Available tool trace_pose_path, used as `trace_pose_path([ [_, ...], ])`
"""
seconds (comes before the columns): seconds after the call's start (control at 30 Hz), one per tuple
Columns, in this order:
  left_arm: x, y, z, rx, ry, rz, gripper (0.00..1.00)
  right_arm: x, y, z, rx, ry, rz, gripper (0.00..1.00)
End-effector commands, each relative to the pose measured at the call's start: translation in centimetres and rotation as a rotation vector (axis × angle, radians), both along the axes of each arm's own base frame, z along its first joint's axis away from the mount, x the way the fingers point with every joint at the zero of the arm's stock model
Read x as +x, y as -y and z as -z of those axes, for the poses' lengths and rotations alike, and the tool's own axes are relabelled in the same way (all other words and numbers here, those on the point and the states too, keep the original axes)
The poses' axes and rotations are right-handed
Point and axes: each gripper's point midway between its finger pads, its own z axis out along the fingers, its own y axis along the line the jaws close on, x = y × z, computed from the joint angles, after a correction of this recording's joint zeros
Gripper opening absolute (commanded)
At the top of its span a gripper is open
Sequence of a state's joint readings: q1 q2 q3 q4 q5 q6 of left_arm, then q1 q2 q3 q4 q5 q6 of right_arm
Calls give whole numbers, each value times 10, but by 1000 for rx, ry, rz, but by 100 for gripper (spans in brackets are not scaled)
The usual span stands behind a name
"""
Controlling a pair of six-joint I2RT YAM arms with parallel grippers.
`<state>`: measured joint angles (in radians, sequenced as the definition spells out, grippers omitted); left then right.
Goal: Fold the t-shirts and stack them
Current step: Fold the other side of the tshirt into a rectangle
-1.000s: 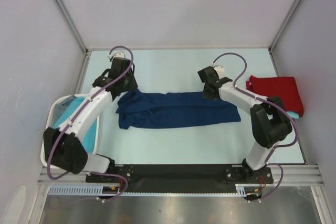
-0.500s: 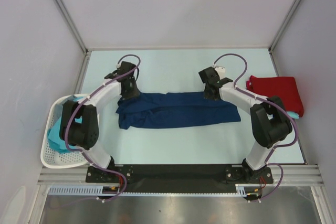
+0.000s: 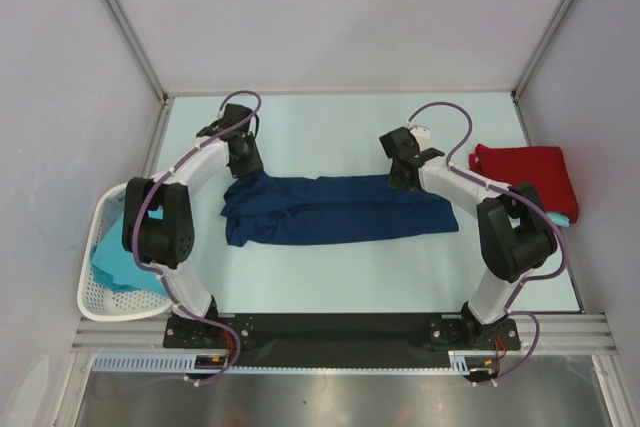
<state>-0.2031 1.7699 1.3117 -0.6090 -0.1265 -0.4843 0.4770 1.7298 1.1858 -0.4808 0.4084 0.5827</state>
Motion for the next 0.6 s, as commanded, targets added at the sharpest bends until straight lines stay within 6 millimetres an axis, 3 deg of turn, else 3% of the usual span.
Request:
trace_pose_path([
  [0.0,13,8,-8,-24,25,34,42,7,1,-1,2,15,4,22],
  [0.43,3,26,23,-43,-45,97,43,9,1,3,-1,3,9,22],
  [0.57,3,28,29,-42,-62,100,36,9,1,1,-7,6,8,22],
])
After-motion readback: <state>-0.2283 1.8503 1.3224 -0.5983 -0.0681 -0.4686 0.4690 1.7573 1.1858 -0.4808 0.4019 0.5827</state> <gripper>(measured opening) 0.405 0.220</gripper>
